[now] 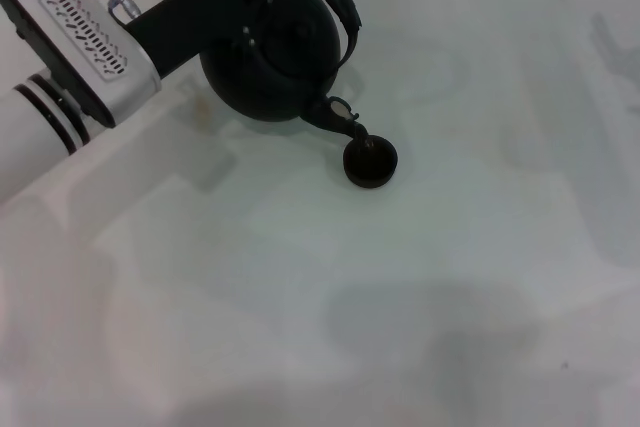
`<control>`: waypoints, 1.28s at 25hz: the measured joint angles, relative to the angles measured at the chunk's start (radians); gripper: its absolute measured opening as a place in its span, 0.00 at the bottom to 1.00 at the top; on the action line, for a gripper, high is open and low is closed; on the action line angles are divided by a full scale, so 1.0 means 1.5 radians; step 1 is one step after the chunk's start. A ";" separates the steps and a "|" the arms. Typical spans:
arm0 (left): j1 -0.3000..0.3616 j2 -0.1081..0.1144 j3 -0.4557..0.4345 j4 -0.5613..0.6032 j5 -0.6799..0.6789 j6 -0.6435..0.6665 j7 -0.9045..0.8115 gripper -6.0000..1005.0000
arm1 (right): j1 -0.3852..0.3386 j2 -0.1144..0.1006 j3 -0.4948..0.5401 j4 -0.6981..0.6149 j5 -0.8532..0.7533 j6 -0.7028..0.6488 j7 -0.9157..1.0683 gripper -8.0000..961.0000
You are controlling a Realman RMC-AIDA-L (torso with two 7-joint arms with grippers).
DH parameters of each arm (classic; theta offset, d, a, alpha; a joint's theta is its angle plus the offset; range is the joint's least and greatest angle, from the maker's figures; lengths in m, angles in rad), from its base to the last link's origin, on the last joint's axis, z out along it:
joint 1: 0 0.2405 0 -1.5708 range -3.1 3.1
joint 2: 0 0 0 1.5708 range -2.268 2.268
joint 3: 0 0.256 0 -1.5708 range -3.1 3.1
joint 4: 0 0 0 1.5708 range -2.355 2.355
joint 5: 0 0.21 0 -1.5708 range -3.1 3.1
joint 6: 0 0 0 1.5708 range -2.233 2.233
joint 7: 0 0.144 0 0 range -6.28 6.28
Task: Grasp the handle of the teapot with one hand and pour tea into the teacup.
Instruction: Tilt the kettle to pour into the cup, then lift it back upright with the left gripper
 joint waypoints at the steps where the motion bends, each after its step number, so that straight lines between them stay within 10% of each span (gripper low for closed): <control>1: 0.000 0.000 0.000 0.002 0.000 0.000 0.000 0.12 | 0.000 0.000 0.000 0.000 0.000 0.000 0.000 0.90; 32: 0.102 -0.001 -0.008 0.094 -0.163 0.025 -0.006 0.12 | 0.003 -0.001 -0.007 0.000 -0.001 -0.001 0.000 0.90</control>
